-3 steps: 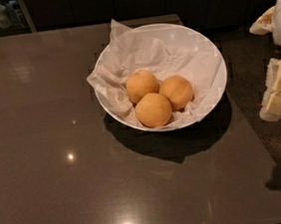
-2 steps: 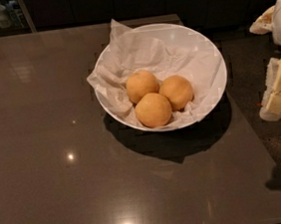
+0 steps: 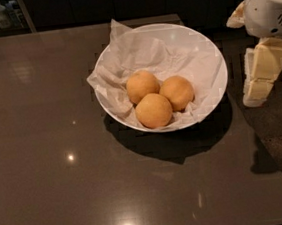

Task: Pick orange from white bowl

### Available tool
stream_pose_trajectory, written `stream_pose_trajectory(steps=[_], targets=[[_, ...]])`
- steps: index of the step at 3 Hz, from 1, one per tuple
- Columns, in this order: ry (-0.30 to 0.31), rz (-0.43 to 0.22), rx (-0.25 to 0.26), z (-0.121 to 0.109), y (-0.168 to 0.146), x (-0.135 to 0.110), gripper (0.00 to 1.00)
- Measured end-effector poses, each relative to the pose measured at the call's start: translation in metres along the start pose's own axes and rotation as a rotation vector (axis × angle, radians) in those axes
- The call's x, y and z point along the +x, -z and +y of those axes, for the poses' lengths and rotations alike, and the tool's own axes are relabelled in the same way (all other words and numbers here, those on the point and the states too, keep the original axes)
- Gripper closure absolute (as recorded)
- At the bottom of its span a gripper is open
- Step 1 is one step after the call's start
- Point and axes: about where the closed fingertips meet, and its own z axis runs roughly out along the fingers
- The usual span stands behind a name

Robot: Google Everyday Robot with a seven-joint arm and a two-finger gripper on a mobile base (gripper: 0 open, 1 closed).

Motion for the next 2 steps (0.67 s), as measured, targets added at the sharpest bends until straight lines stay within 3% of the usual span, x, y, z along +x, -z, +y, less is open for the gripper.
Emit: stream_pose_trajectory(steps=[1,2], targets=[[0.004,0.000,0.000,-0.001,0.000,-0.002,0.00],[0.043,-0.014,0.015,-0.008,-0.005,-0.019,0.00]])
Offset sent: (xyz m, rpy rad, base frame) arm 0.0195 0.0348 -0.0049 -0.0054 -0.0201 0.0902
